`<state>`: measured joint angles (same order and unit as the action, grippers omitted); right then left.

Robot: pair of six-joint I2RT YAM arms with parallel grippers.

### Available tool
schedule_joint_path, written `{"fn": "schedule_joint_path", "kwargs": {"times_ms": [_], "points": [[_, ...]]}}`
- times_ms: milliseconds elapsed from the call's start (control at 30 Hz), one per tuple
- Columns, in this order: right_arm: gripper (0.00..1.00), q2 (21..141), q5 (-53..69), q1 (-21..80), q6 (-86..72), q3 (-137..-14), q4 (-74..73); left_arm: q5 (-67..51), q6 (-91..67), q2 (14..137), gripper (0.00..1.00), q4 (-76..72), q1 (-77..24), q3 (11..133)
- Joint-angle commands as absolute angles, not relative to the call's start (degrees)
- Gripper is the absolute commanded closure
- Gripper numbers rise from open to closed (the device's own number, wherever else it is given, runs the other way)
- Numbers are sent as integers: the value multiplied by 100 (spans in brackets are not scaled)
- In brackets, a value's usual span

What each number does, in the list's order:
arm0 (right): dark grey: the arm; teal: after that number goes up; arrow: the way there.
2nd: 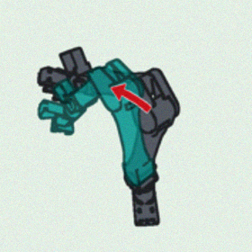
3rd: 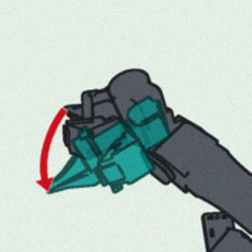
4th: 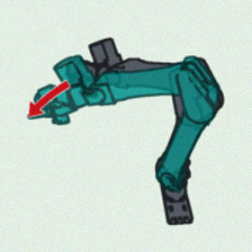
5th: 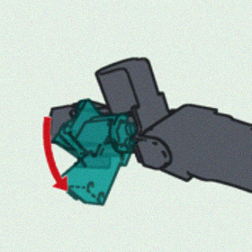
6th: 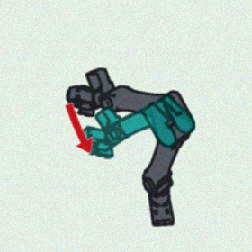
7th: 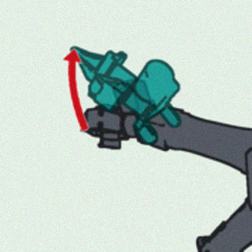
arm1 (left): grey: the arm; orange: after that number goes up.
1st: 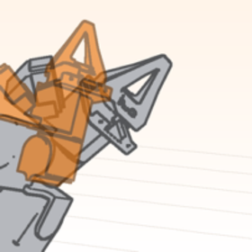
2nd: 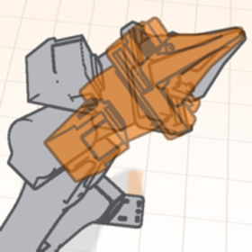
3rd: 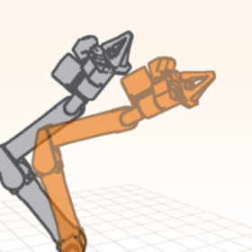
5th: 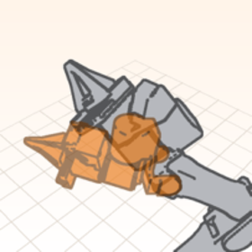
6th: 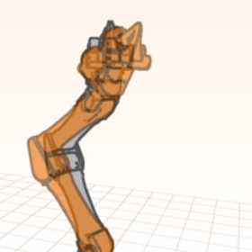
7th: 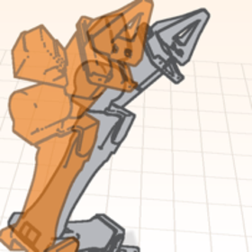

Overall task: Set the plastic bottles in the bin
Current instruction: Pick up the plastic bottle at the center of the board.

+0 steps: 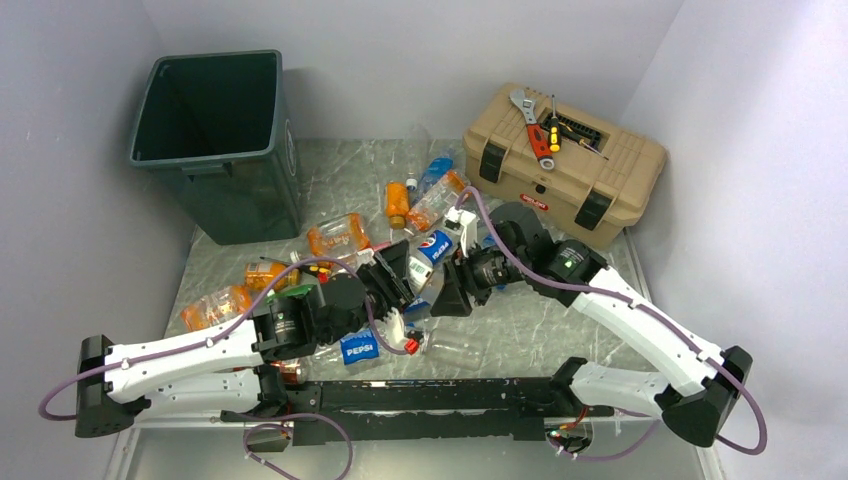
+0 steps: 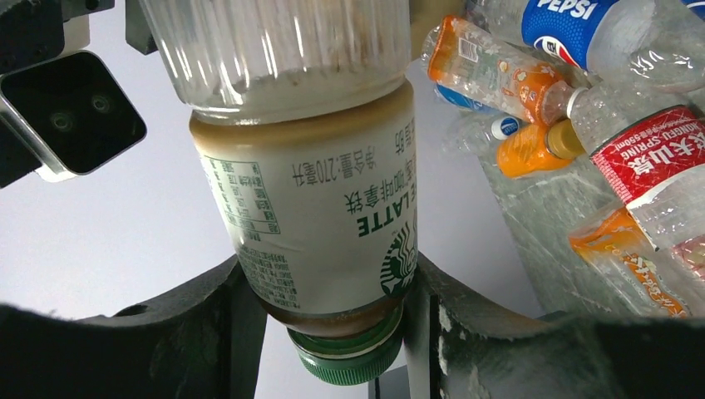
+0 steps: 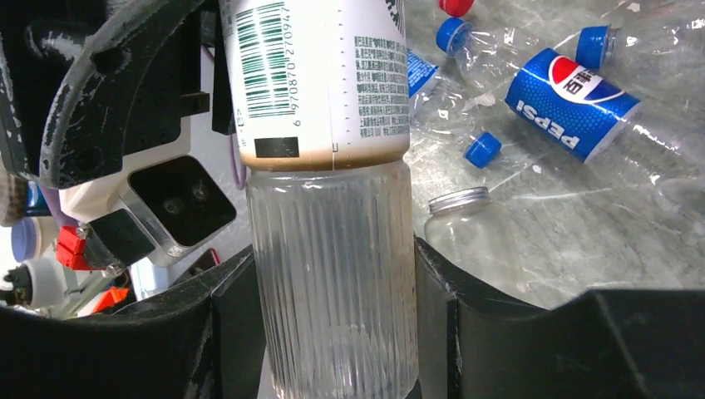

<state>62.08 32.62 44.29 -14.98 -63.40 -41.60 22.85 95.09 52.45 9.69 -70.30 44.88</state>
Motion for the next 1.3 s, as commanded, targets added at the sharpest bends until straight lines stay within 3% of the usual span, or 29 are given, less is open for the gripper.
{"fn": "schedule_joint_path", "kwargs": {"times_ms": [0, 33, 100, 133, 333, 567, 733, 867, 1000, 1267], "points": [[59, 5970, 3184, 4429, -1413, -6244, -3761, 2094, 9137, 5188, 71, 282, -7066, 4597], [61, 5859, 3146, 4430, -1405, -6221, -3683, 2075, 9017, 5179, 58, 244, -7066, 4616], [65, 5558, 3021, 4430, -1411, -6143, -3452, 2062, 8747, 5153, 3, 168, -7066, 4672], [66, 5360, 2889, 4430, -1430, -6073, -3298, 2066, 8592, 5132, 1, 165, -7066, 4702], [70, 3833, 1090, 4427, -1625, -5363, -2063, 2151, 6930, 4808, 1, 131, -7066, 4848], [70, 2847, 233, 4425, -1880, -3955, -399, 2254, 2016, 4714, 1, 428, -7066, 5343], [70, 2763, 476, 4430, -2268, -3184, 901, 1677, -446, 4692, 0, -410, -7066, 5234], [70, 2896, 832, 4430, -2705, -2693, 1968, 1453, -1492, 4823, 0, -1167, -7051, 5159], [71, 3157, 1123, 4432, -3101, -2329, 3031, 1379, -2082, 5293, 1, -907, -6934, 5576], [72, 3421, 1347, 4455, -3266, -2172, 3753, 1100, -4155, 5449, 0, -1148, -5828, 5449]]}}
